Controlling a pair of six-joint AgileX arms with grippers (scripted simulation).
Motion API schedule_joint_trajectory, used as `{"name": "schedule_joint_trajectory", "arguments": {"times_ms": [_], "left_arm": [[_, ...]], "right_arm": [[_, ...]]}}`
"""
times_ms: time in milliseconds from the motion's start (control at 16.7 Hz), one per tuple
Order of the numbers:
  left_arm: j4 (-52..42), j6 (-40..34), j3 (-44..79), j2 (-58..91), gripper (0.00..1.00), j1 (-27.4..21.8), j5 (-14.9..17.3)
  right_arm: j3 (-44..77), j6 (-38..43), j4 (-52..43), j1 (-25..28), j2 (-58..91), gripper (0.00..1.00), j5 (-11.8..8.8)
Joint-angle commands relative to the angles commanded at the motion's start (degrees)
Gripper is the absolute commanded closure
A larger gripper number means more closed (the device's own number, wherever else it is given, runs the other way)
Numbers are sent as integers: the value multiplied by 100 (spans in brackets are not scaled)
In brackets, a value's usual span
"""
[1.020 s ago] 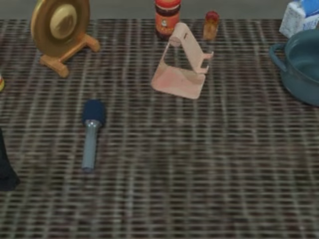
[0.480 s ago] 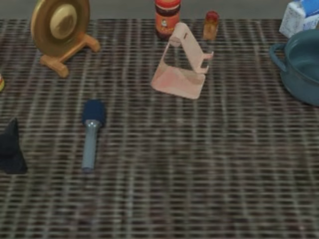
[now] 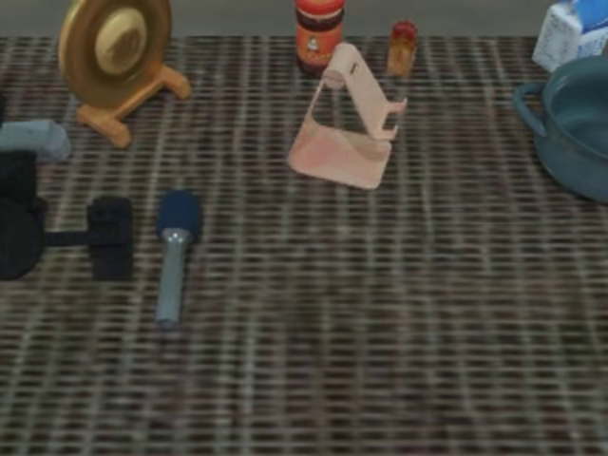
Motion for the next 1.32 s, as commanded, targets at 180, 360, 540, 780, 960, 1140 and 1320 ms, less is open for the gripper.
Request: {"name": "schedule_joint_trajectory", "arguments": {"times_ms": [180, 360, 540, 780, 960, 1140, 1320], "left_arm": [[-751, -258, 953, 1336, 0, -283, 41], [-1313, -462, 1734, 2402, 0, -503, 73], [-1640, -587, 2231, 3044, 0, -638, 93], [-1712, -615, 2348, 3175, 0, -669, 98], [-1682, -607, 2321, 3168, 0, -643, 97], [-1285, -610, 2133, 3413, 0, -670, 99], [-417, -637, 1805, 3865, 0, -701, 97]], "right_arm": [[0, 0, 0, 0, 0, 0, 0], [0, 0, 0, 0, 0, 0, 0], [0, 0, 0, 0, 0, 0, 0], [0, 0, 0, 0, 0, 0, 0], [0, 0, 0, 0, 0, 0, 0], [0, 0, 0, 0, 0, 0, 0], [0, 0, 0, 0, 0, 0, 0]]}}
